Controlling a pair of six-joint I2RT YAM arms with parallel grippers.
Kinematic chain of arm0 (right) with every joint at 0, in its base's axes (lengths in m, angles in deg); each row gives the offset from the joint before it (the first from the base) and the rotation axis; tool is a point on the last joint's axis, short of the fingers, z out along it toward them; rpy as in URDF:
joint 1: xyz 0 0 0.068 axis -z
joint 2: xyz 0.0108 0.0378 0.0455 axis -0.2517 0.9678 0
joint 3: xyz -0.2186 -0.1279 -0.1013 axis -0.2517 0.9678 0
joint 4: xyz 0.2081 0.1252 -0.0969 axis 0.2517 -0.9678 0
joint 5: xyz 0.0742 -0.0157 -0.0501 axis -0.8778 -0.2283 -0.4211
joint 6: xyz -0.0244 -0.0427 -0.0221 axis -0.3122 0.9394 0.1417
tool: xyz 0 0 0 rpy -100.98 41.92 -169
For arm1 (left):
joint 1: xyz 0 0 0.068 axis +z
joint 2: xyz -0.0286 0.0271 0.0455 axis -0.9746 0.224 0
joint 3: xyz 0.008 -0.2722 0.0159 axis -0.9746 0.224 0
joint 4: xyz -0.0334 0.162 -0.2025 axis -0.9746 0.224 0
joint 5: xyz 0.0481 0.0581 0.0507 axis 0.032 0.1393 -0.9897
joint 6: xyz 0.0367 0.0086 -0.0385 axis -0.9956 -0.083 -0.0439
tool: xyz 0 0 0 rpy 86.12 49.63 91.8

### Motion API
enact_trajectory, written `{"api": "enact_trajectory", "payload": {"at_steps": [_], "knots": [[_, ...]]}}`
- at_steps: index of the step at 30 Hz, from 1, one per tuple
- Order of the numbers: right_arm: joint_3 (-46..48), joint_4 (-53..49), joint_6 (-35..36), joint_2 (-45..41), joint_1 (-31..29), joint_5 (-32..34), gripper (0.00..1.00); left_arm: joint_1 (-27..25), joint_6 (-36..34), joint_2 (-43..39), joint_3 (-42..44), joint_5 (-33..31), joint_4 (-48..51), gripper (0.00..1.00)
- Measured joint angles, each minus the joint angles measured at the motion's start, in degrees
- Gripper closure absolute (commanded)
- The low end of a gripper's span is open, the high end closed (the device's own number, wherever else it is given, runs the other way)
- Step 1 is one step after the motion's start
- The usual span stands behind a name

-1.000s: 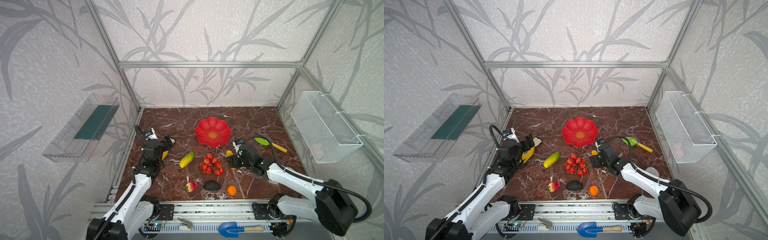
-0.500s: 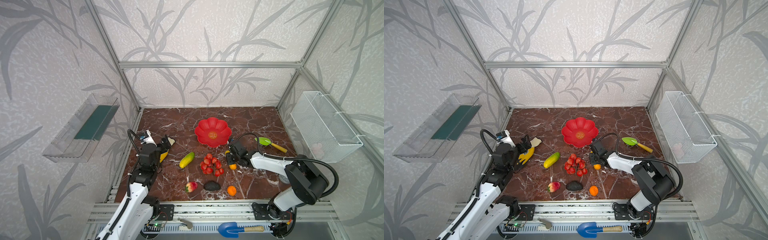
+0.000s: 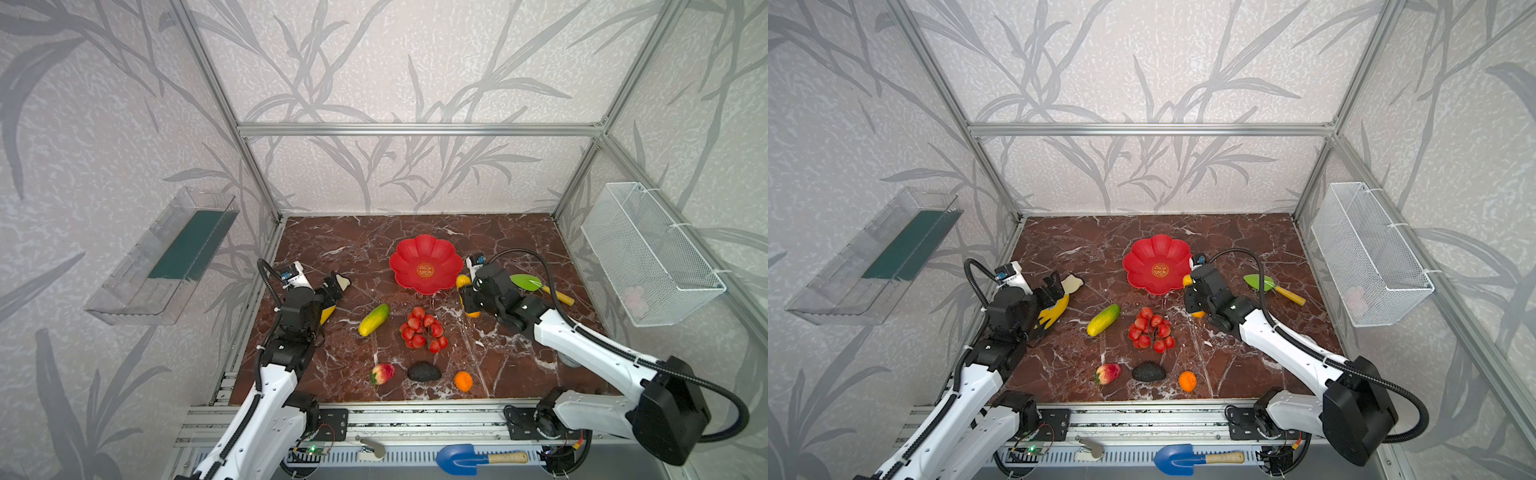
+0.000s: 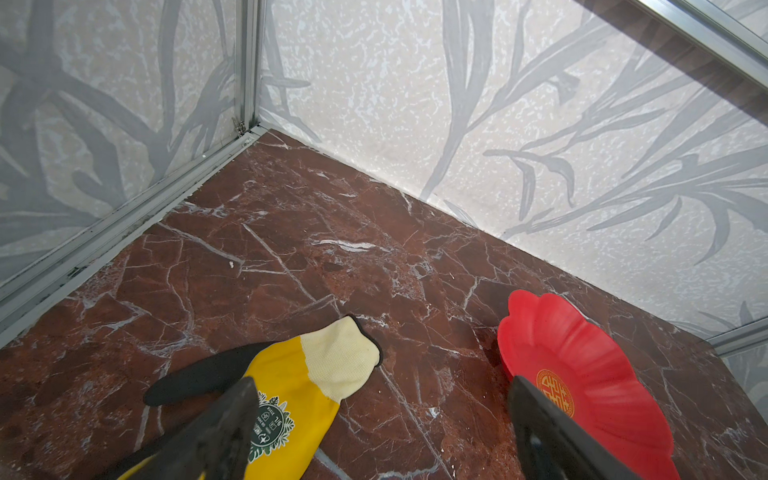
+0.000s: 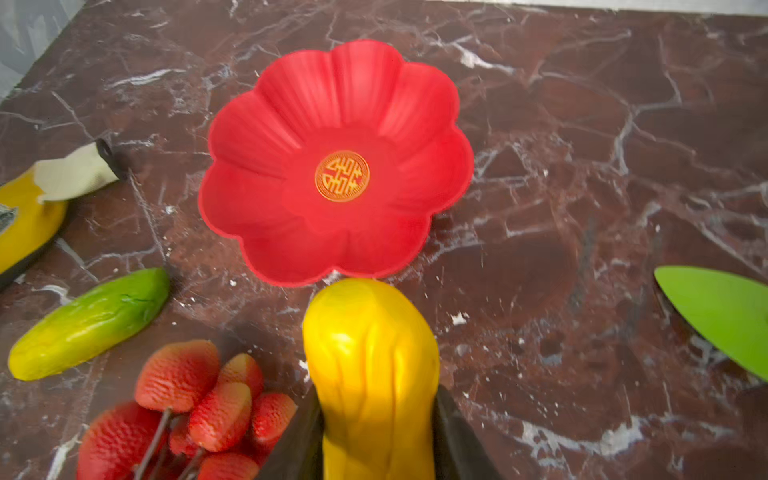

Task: Place and organize the fake fruits in the fruit bowl
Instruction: 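Carry the yellow fruit into the red bowl and release it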

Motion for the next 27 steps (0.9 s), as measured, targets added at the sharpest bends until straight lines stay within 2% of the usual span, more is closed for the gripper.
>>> {"api": "enact_trajectory", "payload": {"at_steps": [6, 13, 19, 27], "knots": [[-18.1, 1.6, 3.8, 19.3, 1.1, -3.6, 0.69, 0.0, 0.4, 0.1, -0.5, 1.3, 4.4, 0.09], [-36.7, -0.7, 6.2, 40.3, 3.0, -6.4, 0.69, -0.1, 0.5, 3.0, -7.2, 6.4, 15.6, 0.10], [-44.3, -3.1, 6.2, 49.9, 3.7, -8.1, 0.69, -0.2, 0.5, 4.8, -8.1, 12.6, 18.9, 0.12], [-47.9, -4.8, 5.4, 54.3, 3.4, -11.3, 0.67, -0.3, 0.6, 5.2, -8.1, 16.0, 20.5, 0.14]]}}
